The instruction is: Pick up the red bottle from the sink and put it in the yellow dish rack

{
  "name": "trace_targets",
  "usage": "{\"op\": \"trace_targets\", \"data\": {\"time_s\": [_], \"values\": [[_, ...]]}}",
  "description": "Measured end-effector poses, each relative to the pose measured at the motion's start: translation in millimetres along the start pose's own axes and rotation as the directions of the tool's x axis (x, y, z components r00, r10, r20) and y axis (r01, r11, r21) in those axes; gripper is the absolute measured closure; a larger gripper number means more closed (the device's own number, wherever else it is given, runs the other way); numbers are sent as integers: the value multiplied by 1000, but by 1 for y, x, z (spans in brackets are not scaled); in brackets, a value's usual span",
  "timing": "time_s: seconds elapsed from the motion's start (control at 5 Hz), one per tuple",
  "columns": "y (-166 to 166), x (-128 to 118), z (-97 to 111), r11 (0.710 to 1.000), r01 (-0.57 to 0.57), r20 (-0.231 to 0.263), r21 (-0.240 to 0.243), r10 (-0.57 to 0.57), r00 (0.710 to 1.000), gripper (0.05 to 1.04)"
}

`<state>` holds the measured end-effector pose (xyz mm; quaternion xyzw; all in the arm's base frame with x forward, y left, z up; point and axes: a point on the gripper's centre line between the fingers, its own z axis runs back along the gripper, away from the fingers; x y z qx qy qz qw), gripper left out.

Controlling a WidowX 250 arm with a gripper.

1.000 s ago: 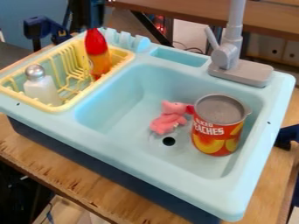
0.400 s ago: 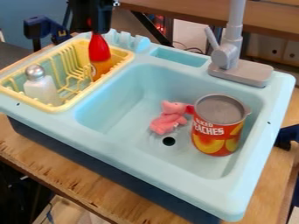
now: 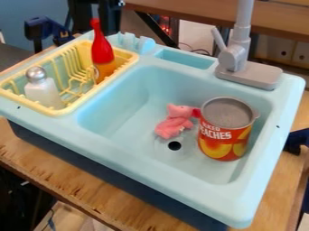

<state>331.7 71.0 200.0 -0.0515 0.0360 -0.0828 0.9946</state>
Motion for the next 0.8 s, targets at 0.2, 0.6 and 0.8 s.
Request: {"op": "trace_targets", "data": {"time_s": [0.2, 0.6, 0.8], "values": [[-24, -19, 5, 999, 12, 9, 30, -12, 1000, 83], [-69, -56, 4, 994, 50, 29, 101, -53, 998, 83], [-85, -56, -8, 996, 86, 49, 3, -86, 995, 83]]}}
